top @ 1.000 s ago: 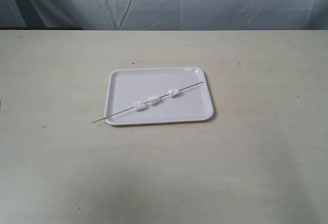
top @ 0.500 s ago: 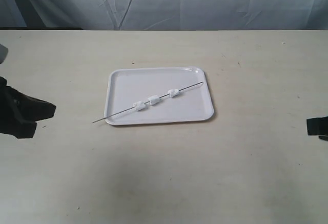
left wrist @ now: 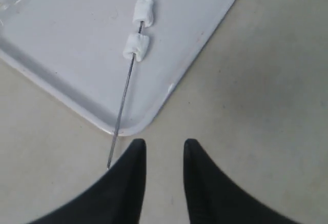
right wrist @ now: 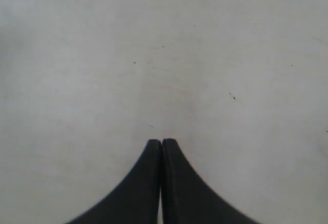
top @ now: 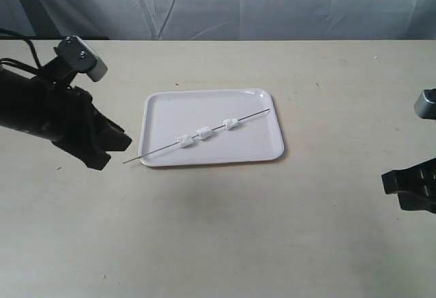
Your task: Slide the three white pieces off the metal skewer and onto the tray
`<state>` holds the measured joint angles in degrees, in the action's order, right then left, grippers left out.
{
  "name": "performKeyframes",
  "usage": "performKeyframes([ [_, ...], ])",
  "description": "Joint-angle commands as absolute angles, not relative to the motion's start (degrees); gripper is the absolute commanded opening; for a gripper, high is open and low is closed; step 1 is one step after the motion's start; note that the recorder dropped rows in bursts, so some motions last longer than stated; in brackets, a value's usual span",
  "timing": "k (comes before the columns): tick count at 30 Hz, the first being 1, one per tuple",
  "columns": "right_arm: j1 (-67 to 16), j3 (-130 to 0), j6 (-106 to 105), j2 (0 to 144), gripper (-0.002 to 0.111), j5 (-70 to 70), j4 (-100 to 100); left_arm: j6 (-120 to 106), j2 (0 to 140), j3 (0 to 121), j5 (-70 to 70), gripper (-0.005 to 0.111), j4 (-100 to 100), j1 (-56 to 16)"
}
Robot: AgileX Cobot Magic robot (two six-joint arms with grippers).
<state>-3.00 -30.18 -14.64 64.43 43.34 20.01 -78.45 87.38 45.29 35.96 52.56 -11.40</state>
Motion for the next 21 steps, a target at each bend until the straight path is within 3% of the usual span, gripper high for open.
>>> performKeyframes([
  [1,-3.14,-30.59,-15.36,64.58,-0.001,41.69,20.95,-78.39,91.70,49.10,32.08,0.031,51.32,-14.04],
  [9,-3.14,-30.59,-18.42,64.58,-0.001,41.45,23.72,-71.85,99.66,54.91,31.18,0.039,46.24,-15.01],
  [21,-3.14,-30.59,-19.96,64.58,-0.001,40.60,25.16,-70.13,108.96,60.06,32.23,0.039,41.97,-16.47],
])
